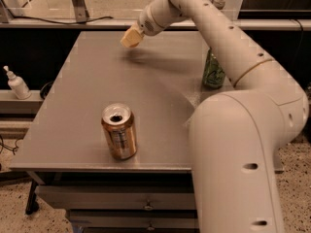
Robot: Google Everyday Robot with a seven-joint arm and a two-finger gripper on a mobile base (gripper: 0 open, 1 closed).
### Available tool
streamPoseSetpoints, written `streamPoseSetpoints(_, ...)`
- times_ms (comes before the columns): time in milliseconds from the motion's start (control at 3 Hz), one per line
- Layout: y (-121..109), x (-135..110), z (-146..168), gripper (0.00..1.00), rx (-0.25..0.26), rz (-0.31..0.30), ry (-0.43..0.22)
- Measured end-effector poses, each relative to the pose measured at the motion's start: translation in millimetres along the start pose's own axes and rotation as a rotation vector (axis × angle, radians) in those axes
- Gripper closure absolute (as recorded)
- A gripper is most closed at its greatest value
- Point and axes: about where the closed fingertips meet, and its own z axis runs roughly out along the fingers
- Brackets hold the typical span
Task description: Move orange near orange can
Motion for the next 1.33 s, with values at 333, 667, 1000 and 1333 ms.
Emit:
streamPoseSetpoints(333,25,-7,-57,1.00,0.004,-0.049,-0.065)
streamPoseSetpoints(667,69,8,-106,1.00,-0.026,-0.082,-0.089)
streamPoseSetpoints(1000,126,56,-138,1.00,-0.114,-0.109,-0.053)
streamPoseSetpoints(1333,163,101,-166,1.00,-0.176,-0.116,-0.014)
